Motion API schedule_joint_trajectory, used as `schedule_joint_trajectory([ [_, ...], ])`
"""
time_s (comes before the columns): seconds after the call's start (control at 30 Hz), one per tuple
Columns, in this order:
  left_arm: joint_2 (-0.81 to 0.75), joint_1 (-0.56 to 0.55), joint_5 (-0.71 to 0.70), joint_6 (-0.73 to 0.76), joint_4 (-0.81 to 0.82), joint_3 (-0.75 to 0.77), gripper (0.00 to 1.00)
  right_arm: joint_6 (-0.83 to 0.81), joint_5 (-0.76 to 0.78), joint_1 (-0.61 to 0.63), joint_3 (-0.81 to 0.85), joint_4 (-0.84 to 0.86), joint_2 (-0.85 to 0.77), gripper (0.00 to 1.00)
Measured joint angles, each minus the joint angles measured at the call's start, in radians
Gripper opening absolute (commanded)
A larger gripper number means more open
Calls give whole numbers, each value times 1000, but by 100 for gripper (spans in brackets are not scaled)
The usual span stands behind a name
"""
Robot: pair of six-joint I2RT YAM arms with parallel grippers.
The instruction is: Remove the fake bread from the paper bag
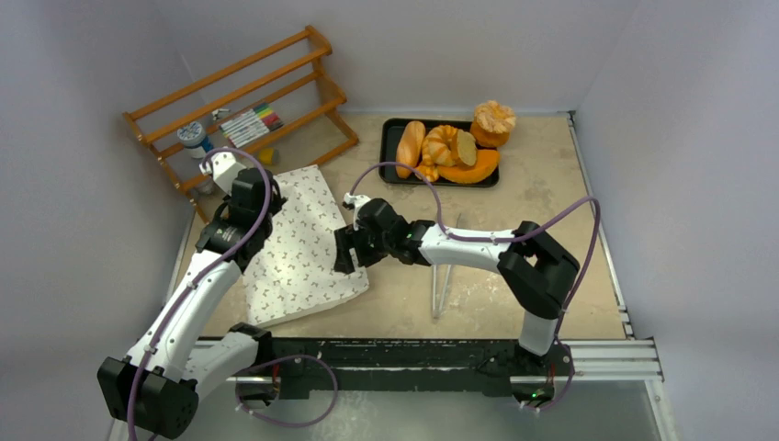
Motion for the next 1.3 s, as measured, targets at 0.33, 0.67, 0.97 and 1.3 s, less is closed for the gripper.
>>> schedule_joint_trajectory([
  [0.33,0,0,1,16,4,0,23,12,212,33,57,-159,13,98],
  [0.67,-29,-8,-30,27,-3,13,28,-18,529,21,124,-255,-105,98],
  [0.97,126,-299,-296,81,57,142,28,-35,699,-410,113,-202,-329,100],
  [1.3,146,-362,-497,284,370,-81,29,-65,916,-638,-13,-116,-394,100],
])
